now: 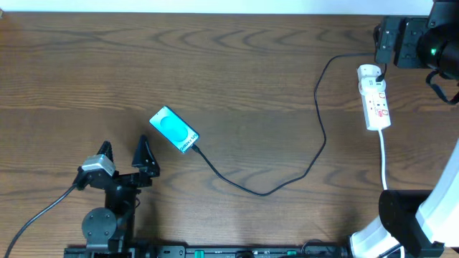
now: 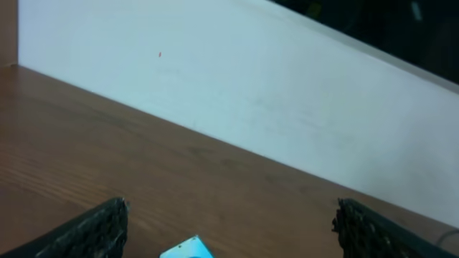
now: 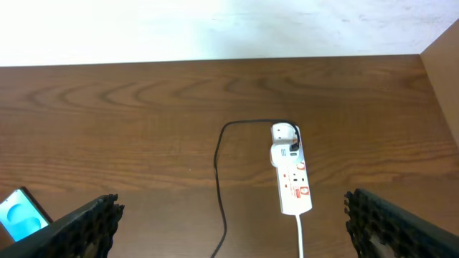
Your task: Plug charger to phone and switch on socket
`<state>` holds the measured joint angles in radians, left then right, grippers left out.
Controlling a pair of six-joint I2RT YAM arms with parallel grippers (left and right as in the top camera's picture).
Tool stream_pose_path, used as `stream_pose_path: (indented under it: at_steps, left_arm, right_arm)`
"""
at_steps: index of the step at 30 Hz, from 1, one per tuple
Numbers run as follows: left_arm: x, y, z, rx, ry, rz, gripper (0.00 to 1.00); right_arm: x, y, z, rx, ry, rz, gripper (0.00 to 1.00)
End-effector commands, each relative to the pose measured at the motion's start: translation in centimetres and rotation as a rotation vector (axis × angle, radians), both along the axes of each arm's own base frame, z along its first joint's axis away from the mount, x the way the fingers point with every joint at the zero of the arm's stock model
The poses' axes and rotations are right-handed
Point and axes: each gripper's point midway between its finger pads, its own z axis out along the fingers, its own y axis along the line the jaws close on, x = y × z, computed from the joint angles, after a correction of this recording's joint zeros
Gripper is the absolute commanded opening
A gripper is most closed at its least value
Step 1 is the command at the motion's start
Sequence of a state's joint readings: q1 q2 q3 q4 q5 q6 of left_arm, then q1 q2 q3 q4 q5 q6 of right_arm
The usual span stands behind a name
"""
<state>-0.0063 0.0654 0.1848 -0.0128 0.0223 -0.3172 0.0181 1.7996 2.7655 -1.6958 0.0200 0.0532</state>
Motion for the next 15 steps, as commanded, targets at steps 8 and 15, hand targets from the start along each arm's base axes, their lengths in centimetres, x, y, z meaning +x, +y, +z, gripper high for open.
stream_pose_path:
  at_steps: [8,15]
  left_arm:
    - [0.6,1.8,-6.4,0.013,0.091,0.087,0.93]
    - [0.4,1.5,-8.9,0.106,0.187,0.065,0.92]
  right_arm:
    - [-0.5,0.1,0.4,0.005,-0.011,-0.009,0.99]
    - [-0.5,0.1,0.4,0.005,-0.011,-0.009,0.99]
